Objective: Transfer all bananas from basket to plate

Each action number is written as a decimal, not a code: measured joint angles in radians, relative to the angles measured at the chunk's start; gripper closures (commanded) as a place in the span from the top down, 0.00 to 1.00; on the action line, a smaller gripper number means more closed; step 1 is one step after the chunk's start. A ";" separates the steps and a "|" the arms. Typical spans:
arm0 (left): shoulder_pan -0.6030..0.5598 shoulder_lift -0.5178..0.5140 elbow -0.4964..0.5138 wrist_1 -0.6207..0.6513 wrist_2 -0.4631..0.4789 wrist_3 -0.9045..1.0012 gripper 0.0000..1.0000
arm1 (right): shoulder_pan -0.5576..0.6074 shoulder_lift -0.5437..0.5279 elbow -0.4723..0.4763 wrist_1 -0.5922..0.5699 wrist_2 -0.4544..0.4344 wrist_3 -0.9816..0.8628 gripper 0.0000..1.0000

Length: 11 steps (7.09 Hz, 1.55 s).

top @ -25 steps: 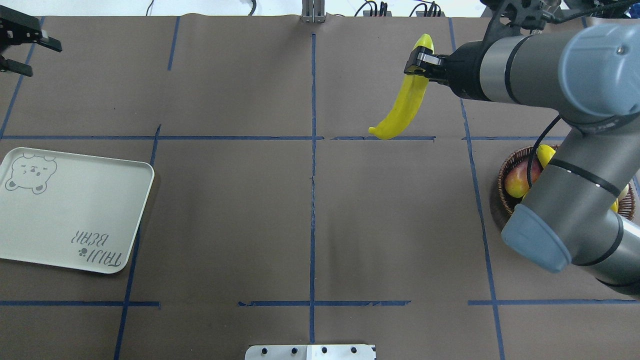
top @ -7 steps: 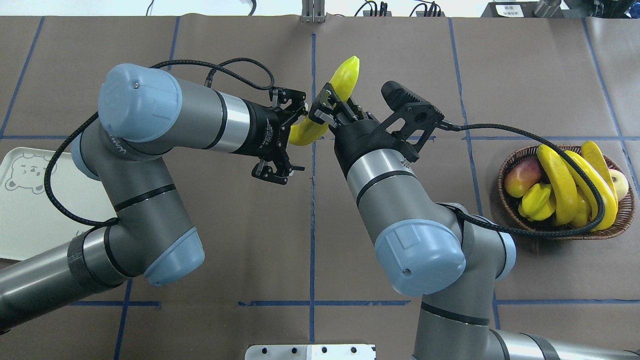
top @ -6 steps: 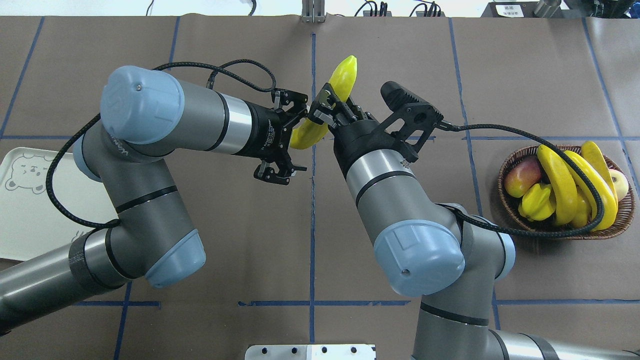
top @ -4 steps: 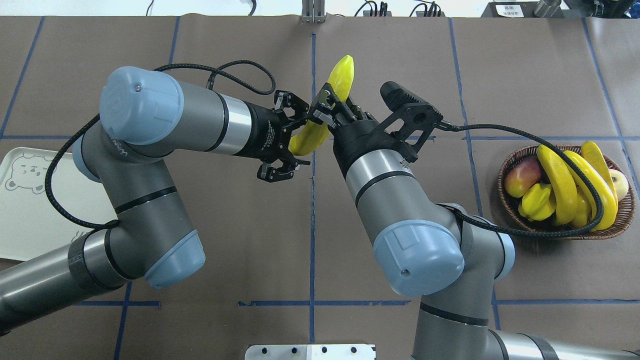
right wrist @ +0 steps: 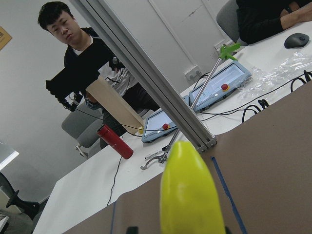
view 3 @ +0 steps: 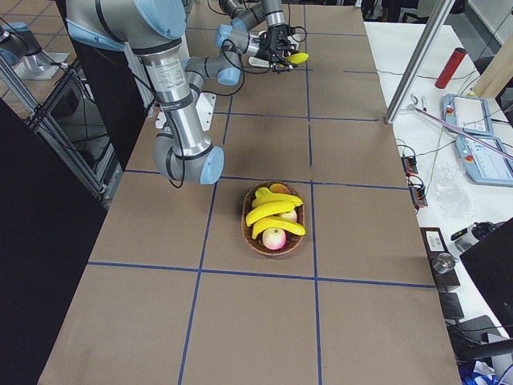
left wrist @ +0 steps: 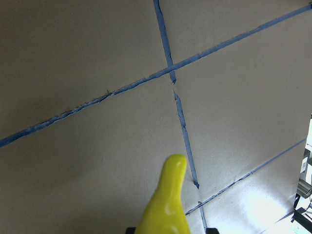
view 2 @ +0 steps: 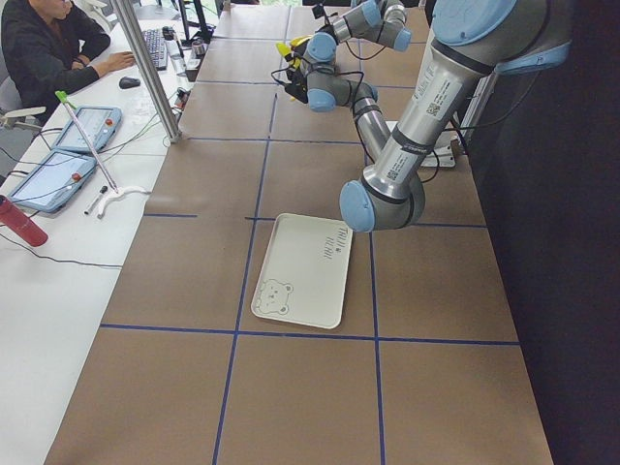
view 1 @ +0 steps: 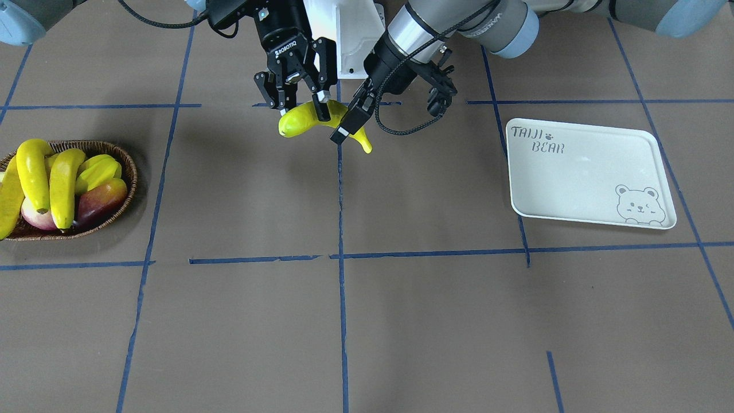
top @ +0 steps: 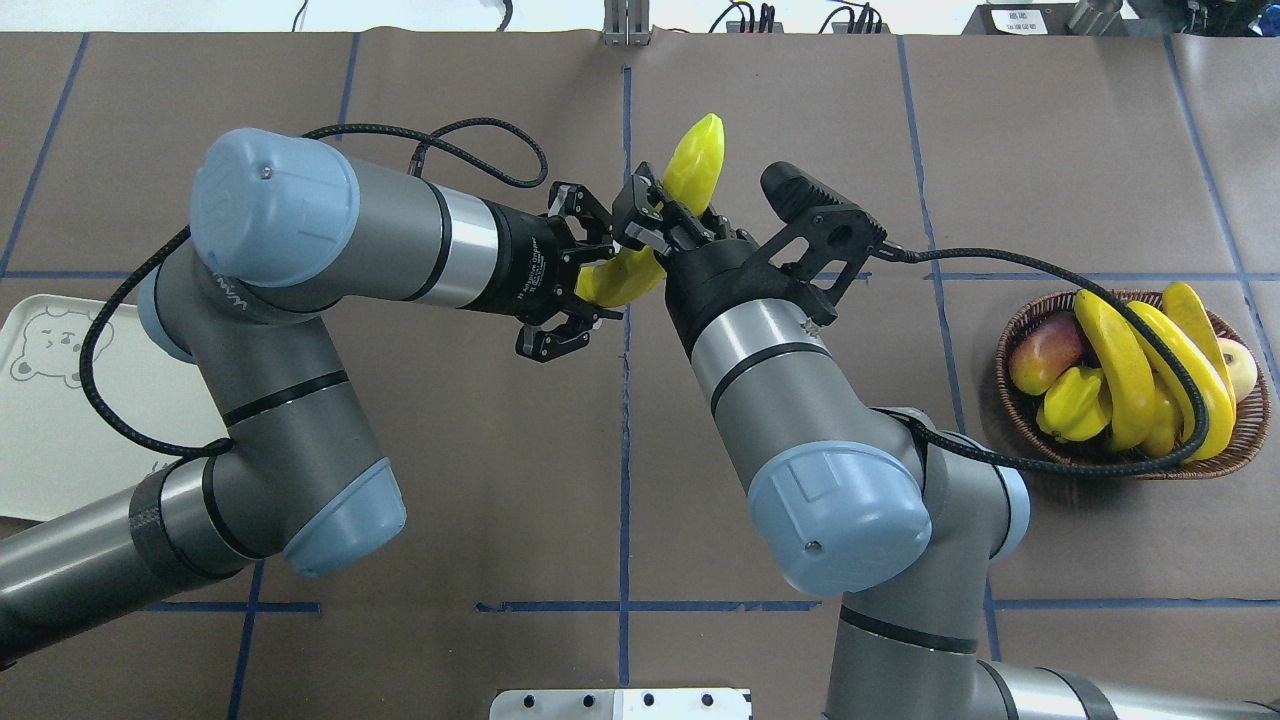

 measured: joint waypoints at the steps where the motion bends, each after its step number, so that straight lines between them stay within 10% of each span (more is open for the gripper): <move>1: -0.001 0.001 -0.002 0.001 0.000 0.000 0.00 | 0.000 0.000 0.002 0.001 0.001 -0.001 1.00; 7: -0.161 0.038 0.026 0.047 -0.128 0.109 0.00 | 0.005 -0.018 0.121 -0.006 0.100 -0.054 1.00; 11: -0.282 0.269 -0.044 0.049 -0.303 0.585 0.00 | 0.053 -0.051 0.221 -0.157 0.265 -0.199 1.00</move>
